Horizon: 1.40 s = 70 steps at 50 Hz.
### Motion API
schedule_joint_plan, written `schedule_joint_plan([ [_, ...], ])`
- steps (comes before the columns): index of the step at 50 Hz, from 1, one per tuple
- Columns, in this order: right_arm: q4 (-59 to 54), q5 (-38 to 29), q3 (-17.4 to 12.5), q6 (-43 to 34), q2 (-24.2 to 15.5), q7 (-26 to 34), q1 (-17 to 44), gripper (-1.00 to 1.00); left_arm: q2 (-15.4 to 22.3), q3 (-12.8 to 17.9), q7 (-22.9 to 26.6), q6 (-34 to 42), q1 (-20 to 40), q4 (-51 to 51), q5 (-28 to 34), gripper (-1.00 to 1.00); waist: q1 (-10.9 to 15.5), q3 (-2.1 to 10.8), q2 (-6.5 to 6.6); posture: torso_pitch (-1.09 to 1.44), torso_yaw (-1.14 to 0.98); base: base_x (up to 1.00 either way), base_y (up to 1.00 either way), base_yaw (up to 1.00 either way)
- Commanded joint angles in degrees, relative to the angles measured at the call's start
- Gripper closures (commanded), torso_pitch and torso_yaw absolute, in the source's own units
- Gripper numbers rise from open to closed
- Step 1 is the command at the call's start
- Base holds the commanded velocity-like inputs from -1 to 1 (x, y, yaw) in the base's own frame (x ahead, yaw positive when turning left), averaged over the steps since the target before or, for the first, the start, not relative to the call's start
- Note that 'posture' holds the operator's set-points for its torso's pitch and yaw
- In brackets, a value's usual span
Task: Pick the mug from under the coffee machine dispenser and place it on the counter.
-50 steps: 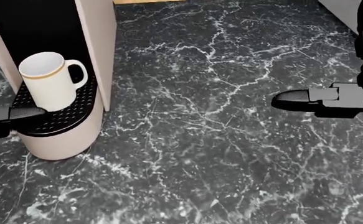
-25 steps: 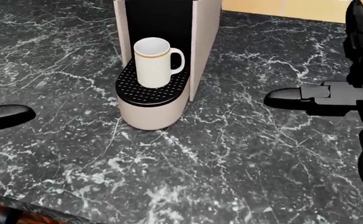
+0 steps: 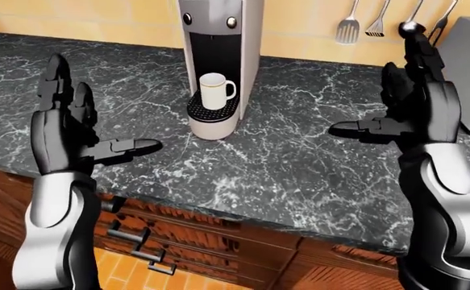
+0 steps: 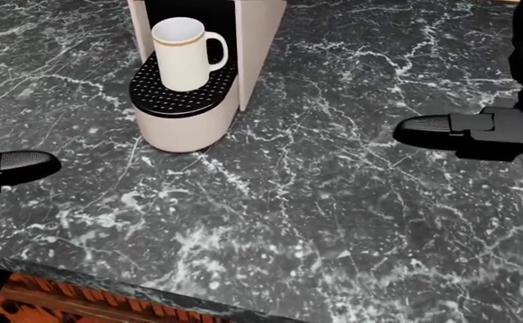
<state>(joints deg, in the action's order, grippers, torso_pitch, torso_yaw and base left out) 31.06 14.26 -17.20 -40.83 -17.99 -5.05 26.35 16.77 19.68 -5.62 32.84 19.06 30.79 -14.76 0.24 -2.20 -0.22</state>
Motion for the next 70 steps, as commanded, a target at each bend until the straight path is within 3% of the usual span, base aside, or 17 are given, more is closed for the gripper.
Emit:
schedule_joint_plan([
  [1,1.63,1.37,-0.80,0.12,-0.71,-0.24,1.68,-1.00,0.75,0.43,-0.01,-1.54,1.47,1.89,-0.11,-1.00,0.01,1.16,0.07,0.00,0.00,0.00,0.00,0.00],
  [17,2.34,3.07,-0.87,-0.63,-1.34,-1.12,1.49,-1.00,1.66,0.24,-0.46,0.55,3.25,2.67,-0.74,-1.00,0.11,1.49,0.04,0.00,0.00,0.00,0.00,0.00],
  [24,3.38,3.23,-0.80,-0.20,-1.66,-1.04,1.56,-1.00,2.48,-1.90,-0.01,3.25,6.50,1.40,-0.35,-1.00,0.17,1.57,0.08,0.00,0.00,0.00,0.00,0.00],
  [37,4.40,3.98,-1.22,-0.79,-1.92,-0.98,1.71,-1.00,0.41,-2.70,-2.40,17.07,9.37,6.57,-5.67,-1.00,-0.03,1.64,-0.01,0.00,0.00,0.00,0.00,0.00],
  [49,5.64,5.16,-1.44,-2.24,-2.37,-1.53,2.34,-1.00,-1.72,-3.81,-4.38,22.03,11.78,6.01,-13.17,-1.00,0.07,1.41,-0.23,0.00,0.00,0.00,0.00,0.00],
  [54,5.92,5.56,-1.59,-2.67,-2.72,-1.68,2.64,-1.00,-1.20,-6.27,-5.35,20.67,13.73,1.85,-12.43,-1.00,0.09,1.30,-0.33,0.00,0.00,0.00,0.00,0.00],
  [70,6.58,5.97,-1.30,-3.02,-2.33,-1.88,2.18,-1.00,-0.95,-7.98,-3.63,18.25,18.52,-5.70,-7.76,-1.00,0.14,1.25,-0.52,0.00,0.00,0.00,0.00,0.00],
])
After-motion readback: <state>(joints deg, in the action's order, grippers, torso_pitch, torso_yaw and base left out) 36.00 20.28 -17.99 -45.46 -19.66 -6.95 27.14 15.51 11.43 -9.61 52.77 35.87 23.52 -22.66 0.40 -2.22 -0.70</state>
